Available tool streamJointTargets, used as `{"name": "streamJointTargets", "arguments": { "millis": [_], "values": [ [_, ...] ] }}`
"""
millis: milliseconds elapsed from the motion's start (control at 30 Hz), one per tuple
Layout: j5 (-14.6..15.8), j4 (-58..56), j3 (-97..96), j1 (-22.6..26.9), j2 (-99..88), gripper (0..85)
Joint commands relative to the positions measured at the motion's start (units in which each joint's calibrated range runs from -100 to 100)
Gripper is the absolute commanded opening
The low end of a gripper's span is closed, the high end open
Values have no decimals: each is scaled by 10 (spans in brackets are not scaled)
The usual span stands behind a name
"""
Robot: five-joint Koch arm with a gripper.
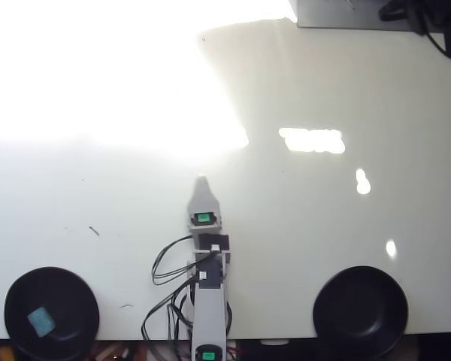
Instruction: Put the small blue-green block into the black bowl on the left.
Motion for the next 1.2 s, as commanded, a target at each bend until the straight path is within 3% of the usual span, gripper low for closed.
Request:
{"name": "streamJointTargets", "arguments": {
  "millis": [0,333,733,1167],
  "values": [
    [3,21,-23,-29,-13,484],
    [10,70,-143,-46,-12,484],
    [10,89,-189,16,-10,483],
    [10,84,-199,14,-4,483]
  ]
}}
